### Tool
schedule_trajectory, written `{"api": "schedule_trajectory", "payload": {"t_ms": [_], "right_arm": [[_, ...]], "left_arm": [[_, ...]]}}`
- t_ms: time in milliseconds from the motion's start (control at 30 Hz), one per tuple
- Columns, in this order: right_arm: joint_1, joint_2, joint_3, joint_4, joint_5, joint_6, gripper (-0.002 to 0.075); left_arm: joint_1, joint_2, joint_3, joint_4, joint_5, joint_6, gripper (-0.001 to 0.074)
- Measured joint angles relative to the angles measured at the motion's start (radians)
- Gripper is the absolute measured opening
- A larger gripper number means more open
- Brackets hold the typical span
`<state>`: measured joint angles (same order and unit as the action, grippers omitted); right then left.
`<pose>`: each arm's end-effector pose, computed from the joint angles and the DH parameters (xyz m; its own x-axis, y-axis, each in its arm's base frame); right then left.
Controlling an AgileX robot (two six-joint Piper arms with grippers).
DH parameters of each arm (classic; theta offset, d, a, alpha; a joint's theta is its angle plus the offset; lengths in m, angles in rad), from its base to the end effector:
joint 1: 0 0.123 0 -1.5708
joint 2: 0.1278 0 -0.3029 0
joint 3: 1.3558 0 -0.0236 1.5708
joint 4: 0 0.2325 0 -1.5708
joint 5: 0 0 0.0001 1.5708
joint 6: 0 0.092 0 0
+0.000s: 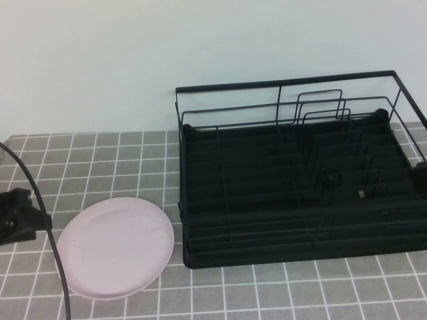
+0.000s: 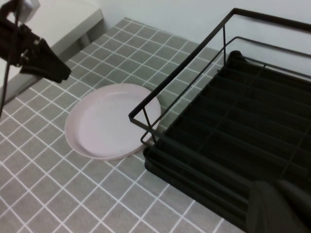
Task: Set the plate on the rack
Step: Pick up the plate from the table
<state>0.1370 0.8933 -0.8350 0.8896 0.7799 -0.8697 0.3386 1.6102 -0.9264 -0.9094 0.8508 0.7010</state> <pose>0.1318 0.0690 0.3727 -0.4069 -0.1822 -0.8951 -0.6498 0.7465 0.1434 0.2844 0.0422 0.2414 -0.8815 -0.3120 -0.3543 -0.0702 0.8287 -0.5552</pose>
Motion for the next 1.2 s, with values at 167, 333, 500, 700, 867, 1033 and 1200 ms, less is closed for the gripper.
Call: {"api": "schedule_trajectory", "payload": {"t_ms": [167, 333, 500, 700, 867, 1033, 1200], "right_arm": [[0.0, 0.0, 0.0, 0.01, -0.002, 0.0, -0.0003], [0.0, 0.0, 0.0, 0.01, 0.01, 0.002, -0.0003], [0.0, 0.0, 0.0, 0.014, 0.034, 0.002, -0.0003], [0.0, 0.0, 0.0, 0.014, 0.062, 0.0, -0.0003], [0.0, 0.0, 0.0, 0.014, 0.073, 0.0, -0.0003], [0.0, 0.0, 0.0, 0.014, 0.08, 0.0, -0.0003], [0.0, 0.0, 0.0, 0.014, 0.08, 0.0, -0.0003]], "left_arm": [[-0.014, 0.063, -0.023, 0.021, -0.027, 0.007, 0.0283], [-0.069, 0.124, -0.041, 0.07, -0.09, 0.004, 0.0284], [-0.102, 0.192, -0.066, 0.091, -0.12, -0.018, 0.0284], [-0.112, 0.27, -0.097, 0.085, -0.11, -0.018, 0.0281], [-0.112, 0.29, -0.102, 0.077, -0.117, -0.005, 0.019], [-0.111, 0.294, -0.102, 0.083, -0.117, 0.027, 0.0029], [-0.111, 0.294, -0.102, 0.099, -0.114, 0.028, 0.0008]]}}
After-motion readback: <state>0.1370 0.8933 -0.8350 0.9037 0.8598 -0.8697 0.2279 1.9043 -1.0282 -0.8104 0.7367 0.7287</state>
